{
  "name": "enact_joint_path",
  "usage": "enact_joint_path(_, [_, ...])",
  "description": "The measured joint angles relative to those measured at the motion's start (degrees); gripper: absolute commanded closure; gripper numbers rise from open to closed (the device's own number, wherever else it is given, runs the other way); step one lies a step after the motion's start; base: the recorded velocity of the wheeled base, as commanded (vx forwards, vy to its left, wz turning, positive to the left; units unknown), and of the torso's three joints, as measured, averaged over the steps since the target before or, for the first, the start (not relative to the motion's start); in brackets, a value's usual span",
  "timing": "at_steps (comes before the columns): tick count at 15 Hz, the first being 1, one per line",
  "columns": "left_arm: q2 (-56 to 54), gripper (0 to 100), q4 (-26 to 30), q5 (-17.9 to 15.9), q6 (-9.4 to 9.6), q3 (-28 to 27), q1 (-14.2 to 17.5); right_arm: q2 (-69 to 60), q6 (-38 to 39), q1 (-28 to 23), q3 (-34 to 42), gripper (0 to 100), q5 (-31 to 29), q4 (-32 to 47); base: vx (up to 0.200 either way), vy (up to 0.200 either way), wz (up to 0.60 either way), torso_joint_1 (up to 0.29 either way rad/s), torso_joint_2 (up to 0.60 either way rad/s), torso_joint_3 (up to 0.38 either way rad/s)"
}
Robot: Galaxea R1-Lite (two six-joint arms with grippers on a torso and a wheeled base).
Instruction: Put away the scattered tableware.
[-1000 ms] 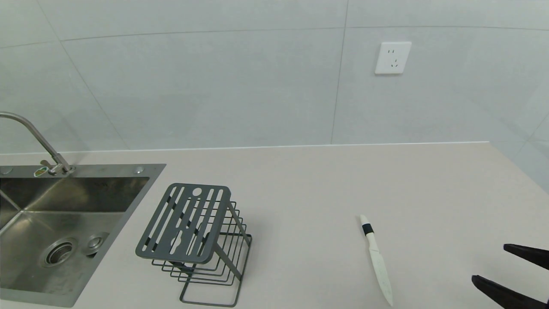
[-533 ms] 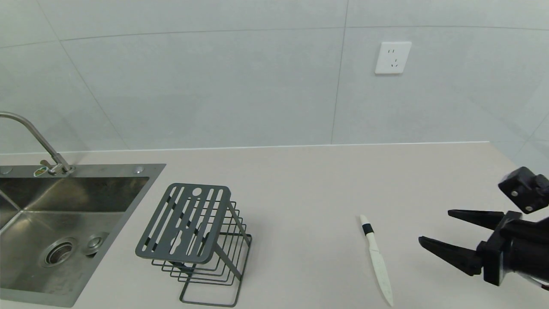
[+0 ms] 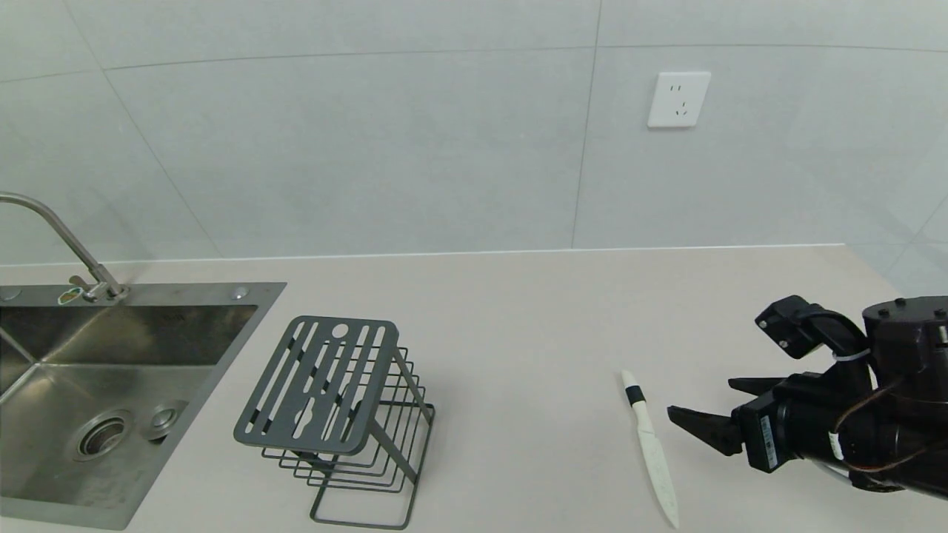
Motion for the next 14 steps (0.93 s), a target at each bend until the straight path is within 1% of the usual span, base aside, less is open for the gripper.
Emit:
enact_joint_path(2, [0.0,0,0.0,0.0,0.0,0.0,0.0,1.6,0.3,0.9,-0.2,0,-1.0,0.5,0.0,0.0,0.0,0.0,0.0,0.0])
enact_joint_path(5, [0.0,0,0.0,0.0,-0.01,0.0,0.0,3.7,3.0,1.4,-0.6,0,-2.5,2.5,0.0,0.0,0.0,0.0,0.0,0.0])
enact_joint_path(7, [0.0,0,0.0,0.0,0.0,0.0,0.0,5.3,6.1,2.3,-2.3,0,-2.9,8.1,0.0,0.0,0.0,0.0,0.0,0.0])
enact_joint_path(8, [0.0,0,0.0,0.0,0.0,0.0,0.0,6.6,7.1,2.9,-3.2,0,-3.1,8.8,0.0,0.0,0.0,0.0,0.0,0.0])
enact_joint_path(12, [0.0,0,0.0,0.0,-0.09,0.0,0.0,12.1,7.6,6.1,-4.9,0,-5.5,9.0,0.0,0.0,0.0,0.0,0.0,0.0])
enact_joint_path(14, [0.0,0,0.0,0.0,-0.11,0.0,0.0,15.4,7.6,6.9,-5.4,0,-7.9,7.5,0.0,0.0,0.0,0.0,0.0,0.0])
